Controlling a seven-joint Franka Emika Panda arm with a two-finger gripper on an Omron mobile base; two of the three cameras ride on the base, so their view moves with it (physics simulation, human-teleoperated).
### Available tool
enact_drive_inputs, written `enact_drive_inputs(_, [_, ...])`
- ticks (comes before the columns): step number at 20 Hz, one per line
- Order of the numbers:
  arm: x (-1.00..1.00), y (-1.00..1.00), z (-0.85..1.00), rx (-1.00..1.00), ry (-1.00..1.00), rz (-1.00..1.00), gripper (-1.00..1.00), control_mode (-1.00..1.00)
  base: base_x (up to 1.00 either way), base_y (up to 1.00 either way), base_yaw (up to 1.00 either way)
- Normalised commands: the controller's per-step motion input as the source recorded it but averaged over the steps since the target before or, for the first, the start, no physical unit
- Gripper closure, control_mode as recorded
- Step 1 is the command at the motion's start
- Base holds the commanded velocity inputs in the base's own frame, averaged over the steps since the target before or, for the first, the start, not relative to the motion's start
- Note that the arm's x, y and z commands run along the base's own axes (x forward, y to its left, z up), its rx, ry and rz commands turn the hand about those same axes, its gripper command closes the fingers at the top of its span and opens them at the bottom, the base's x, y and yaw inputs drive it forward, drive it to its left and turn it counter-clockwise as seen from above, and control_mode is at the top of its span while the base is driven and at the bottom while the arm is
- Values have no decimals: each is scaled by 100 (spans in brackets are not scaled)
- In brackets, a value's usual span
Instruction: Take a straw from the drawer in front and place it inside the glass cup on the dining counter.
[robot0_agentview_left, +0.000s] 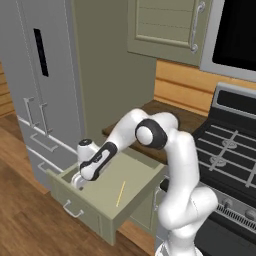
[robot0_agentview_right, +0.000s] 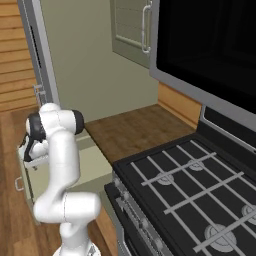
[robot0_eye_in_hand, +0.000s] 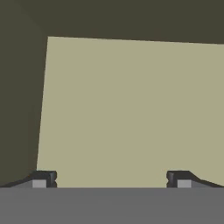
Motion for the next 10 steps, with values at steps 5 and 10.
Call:
enact_drive_inputs(5, [-37, 62, -11, 0, 0, 2, -100, -100, 0, 0, 0])
enact_drive_inputs(10, [-55, 75, 2, 0, 0, 0, -100, -100, 0, 0, 0])
